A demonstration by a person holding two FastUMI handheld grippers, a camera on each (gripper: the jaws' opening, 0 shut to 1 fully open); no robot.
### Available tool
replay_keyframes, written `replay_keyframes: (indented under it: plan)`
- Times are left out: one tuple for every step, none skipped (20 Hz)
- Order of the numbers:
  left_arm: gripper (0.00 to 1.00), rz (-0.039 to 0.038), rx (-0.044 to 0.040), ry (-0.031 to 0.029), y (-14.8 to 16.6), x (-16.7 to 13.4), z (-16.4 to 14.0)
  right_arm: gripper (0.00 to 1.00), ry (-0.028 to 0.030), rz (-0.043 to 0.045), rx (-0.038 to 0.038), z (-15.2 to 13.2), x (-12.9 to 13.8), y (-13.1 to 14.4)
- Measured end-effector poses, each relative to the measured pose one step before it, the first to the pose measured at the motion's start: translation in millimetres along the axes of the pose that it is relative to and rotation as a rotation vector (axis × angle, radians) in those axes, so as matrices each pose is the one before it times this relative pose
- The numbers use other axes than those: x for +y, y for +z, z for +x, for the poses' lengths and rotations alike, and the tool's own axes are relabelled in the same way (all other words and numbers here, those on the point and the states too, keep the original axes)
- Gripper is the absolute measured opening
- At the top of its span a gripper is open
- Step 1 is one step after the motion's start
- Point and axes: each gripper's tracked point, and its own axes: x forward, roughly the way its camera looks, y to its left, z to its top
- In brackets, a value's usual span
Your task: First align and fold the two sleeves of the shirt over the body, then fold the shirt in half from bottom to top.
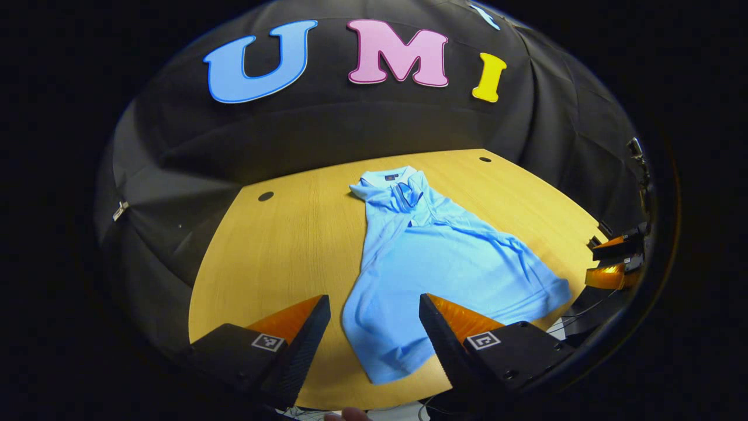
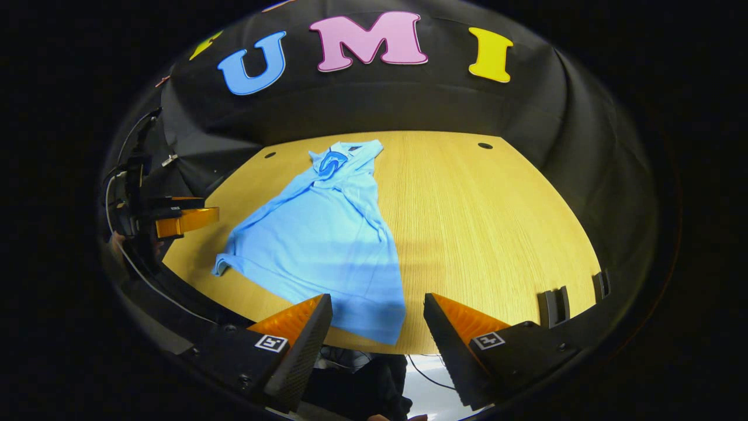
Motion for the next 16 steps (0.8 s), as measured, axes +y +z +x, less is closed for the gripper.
replay_keyframes:
  plan:
    - [0.97,-0.00445,0.01502,-0.00657,-10.19,-2.83,-2.03,0.98,-0.00922,0.00243,0.01308,3.34,-0.54,-6.05]
    - [0.97,-0.0039,0.01437,-0.0095,-9.83,-3.33,-2.22,0.98,-0.01064,0.002,0.01294,3.75,-1.58,-5.7]
    - [0.98,-0.00373,0.01925,-0.01341,-10.98,-5.12,-0.92,0.98,-0.01166,0.00287,0.01398,3.15,-2.46,-6.54]
    - [0.98,-0.00247,0.02041,-0.0137,-10.71,-4.45,0.23,0.98,-0.00774,0.00347,0.01296,3.87,-0.25,-3.66]
    - [0.97,-0.00407,0.02131,-0.01409,-10.11,-3.65,1.67,0.98,-0.00739,0.0032,0.01456,3.96,-0.97,-3.92]
    - [0.97,-0.00697,0.02146,-0.00884,-9.5,-1.79,2.8,0.98,-0.00474,0.00541,0.01063,4.61,-1.46,-3.93]
    - [0.97,-0.01036,0.01864,-0.00426,-7.45,-0.55,4.23,0.98,-0.00743,0.00271,0.01168,5.41,-2.29,-4.39]
    - [0.97,-0.01585,0.01918,-0.00853,-6.58,-1.56,3.2,0.98,-0.00608,0.00325,0.00861,3.58,-1.44,-4.4]
    - [0.98,-0.01796,0.02179,-0.00362,-7.15,0.18,2.61,0.98,-0.00553,0.00292,0.01172,2.94,-1.16,-4.76]
    - [0.98,-0.01536,0.01195,0.00148,-3.67,1.77,3.9,0.98,-0.00092,0.00139,0.0126,3.44,-0.19,-3.96]
    - [0.98,-0.01097,0.01123,0.00193,-3.38,1.3,2.53,0.98,0.0,0.00056,0.00597,2.59,0.95,-1.6]
    - [0.97,-0.0058,0.01048,0.00384,-3.02,2.51,1.57,0.98,0.00157,-0.00367,0.00353,2.86,1.4,-1.12]
    - [0.95,-0.00165,0.00888,0.00029,-2.78,1.0,2.07,0.98,0.00285,-0.00674,0.00518,2.85,0.6,-1.52]
    - [0.95,0.00158,0.0141,0.00013,-4.64,0.14,3.58,0.98,-0.00076,-0.00917,0.00543,3.75,0.72,-1.5]
    - [0.94,0.00443,0.01436,-0.00048,-3.29,-0.6,3.23,0.98,0.00139,-0.00851,0.01014,3.04,0.66,-2.15]
    - [0.93,0.00597,0.01443,0.00022,-4.44,0.65,2.9,0.98,-0.00628,-0.01408,-0.00292,1.19,0.16,0.44]
